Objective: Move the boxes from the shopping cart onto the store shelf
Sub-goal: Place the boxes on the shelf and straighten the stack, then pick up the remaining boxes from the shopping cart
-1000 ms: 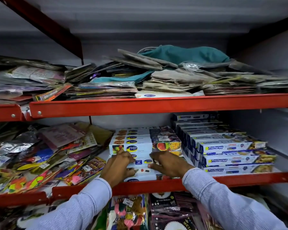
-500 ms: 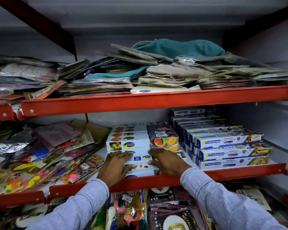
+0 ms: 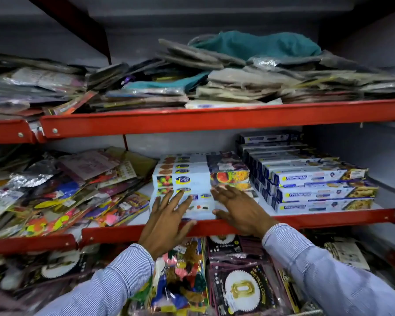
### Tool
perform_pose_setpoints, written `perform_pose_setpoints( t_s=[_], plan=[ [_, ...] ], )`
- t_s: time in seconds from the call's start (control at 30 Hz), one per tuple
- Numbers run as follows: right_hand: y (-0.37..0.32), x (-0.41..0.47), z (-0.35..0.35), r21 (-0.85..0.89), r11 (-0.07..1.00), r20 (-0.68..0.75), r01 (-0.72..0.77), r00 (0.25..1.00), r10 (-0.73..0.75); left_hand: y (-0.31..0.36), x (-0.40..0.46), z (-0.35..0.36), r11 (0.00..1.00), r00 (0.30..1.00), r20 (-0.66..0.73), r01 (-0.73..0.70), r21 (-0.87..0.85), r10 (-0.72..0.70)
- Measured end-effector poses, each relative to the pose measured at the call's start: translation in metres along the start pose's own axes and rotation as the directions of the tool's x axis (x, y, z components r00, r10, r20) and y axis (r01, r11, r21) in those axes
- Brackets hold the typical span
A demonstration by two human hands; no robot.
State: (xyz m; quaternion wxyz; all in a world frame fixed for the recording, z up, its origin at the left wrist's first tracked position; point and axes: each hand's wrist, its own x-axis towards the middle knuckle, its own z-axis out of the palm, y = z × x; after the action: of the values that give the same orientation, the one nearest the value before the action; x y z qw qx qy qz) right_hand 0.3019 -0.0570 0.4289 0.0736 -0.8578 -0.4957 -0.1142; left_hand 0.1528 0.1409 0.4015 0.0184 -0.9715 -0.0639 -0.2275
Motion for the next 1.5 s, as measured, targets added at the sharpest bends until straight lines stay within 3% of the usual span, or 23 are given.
perform_pose_setpoints(
  t_s=[0.23, 0.57, 0.7, 0.87, 0.97, 1.07, 1.3, 1.43, 1.5],
  plan=[
    [-0.034, -0.092, 0.031, 0.050, 0.998, 0.011, -0.032, 0.999, 0.032, 0.033, -0.102, 0.020, 0.991, 0.999, 0.027, -0.028, -0.132, 0.032],
    [-0.072, -0.211, 0.157, 0.185, 0.968, 0.373, -0.172, 0.923, 0.092, 0.086, -0.270, 0.119, 0.898, 0.932, 0.358, 0.104, -0.429, 0.063],
    [-0.079, -0.254, 0.236, 0.188, 0.948, 0.606, -0.258, 0.790, 0.095, 0.107, -0.329, 0.169, 0.884, 0.763, 0.646, 0.304, -0.355, -0.002],
    [-0.087, -0.299, 0.346, 0.188, 0.949, 0.820, -0.254, 0.572, -0.010, 0.120, -0.366, 0.235, 0.896, 0.591, 0.803, 0.311, -0.317, 0.079],
    [-0.093, -0.317, 0.401, 0.177, 0.943, 0.884, -0.283, 0.466, -0.026, 0.124, -0.383, 0.270, 0.904, 0.528, 0.840, 0.288, -0.315, 0.125],
    [-0.095, -0.333, 0.439, 0.179, 0.948, 0.922, -0.262, 0.381, -0.069, 0.125, -0.388, 0.293, 0.899, 0.552, 0.825, 0.290, -0.327, 0.122],
    [-0.094, -0.344, 0.471, 0.214, 0.940, 0.903, -0.266, 0.421, -0.087, 0.126, -0.390, 0.325, 0.929, 0.507, 0.818, 0.086, -0.360, 0.270],
    [-0.098, -0.346, 0.475, 0.218, 0.953, 0.881, -0.212, 0.462, -0.099, 0.133, -0.398, 0.340, 0.911, 0.410, 0.813, -0.172, -0.376, 0.413],
    [-0.097, -0.348, 0.475, 0.202, 0.955, 0.866, -0.219, 0.496, -0.069, 0.138, -0.400, 0.347, 0.892, 0.357, 0.818, -0.225, -0.393, 0.451]
  ],
)
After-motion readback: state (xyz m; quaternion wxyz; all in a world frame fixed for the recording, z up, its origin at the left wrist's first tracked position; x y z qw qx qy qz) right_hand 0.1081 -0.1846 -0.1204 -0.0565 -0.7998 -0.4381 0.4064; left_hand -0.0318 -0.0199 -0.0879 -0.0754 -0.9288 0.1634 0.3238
